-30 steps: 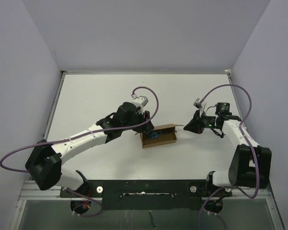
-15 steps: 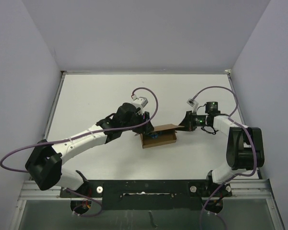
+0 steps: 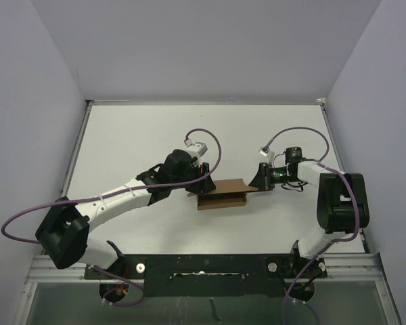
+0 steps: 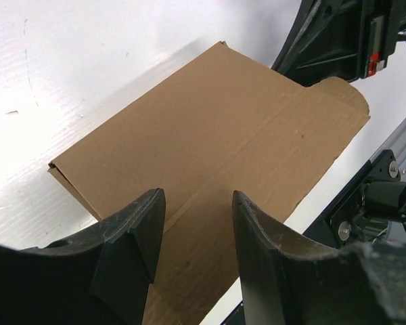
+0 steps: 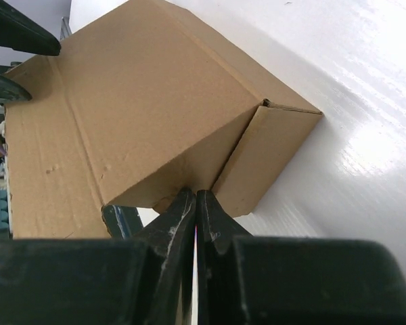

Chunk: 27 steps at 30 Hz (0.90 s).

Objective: Fold the paper box

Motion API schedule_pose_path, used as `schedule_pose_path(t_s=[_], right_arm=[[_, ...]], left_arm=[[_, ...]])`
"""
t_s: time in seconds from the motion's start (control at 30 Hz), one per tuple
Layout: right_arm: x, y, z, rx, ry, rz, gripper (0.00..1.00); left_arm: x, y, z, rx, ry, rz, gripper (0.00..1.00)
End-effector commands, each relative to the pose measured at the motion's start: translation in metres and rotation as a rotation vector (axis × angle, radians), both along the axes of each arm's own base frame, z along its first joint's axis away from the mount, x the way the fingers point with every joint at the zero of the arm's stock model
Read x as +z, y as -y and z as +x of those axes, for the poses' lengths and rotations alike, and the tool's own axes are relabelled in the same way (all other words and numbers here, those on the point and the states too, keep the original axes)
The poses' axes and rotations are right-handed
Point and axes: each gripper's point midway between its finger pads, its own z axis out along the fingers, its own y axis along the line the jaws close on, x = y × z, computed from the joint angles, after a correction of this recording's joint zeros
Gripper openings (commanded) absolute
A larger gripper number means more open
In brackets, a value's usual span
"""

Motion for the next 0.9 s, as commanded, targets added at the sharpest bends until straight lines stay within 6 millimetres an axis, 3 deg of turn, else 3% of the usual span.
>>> schedule_pose_path(t_s=[0.0, 0.33, 0.57, 0.87], right_arm=[[0.019, -0.003, 0.001, 0.035, 0.041, 0.019, 0.00], [0.029, -0.012, -0.001, 0.077, 0.045, 0.019, 0.00], [0.018, -0.027, -0.008, 0.150, -0.035, 0.025, 0.00], [0.016, -0.031, -0.012, 0.165, -0.057, 0.032, 0.00]], left_arm=[[0.002, 0.009, 0.004, -0.004, 0.007, -0.051, 0.43], [-0.004, 0.010, 0.002, -0.004, -0.008, -0.050, 0.43], [-0.009, 0.009, 0.002, 0.001, -0.011, -0.043, 0.43], [-0.014, 0.007, 0.000, 0.007, -0.026, -0.041, 0.43]])
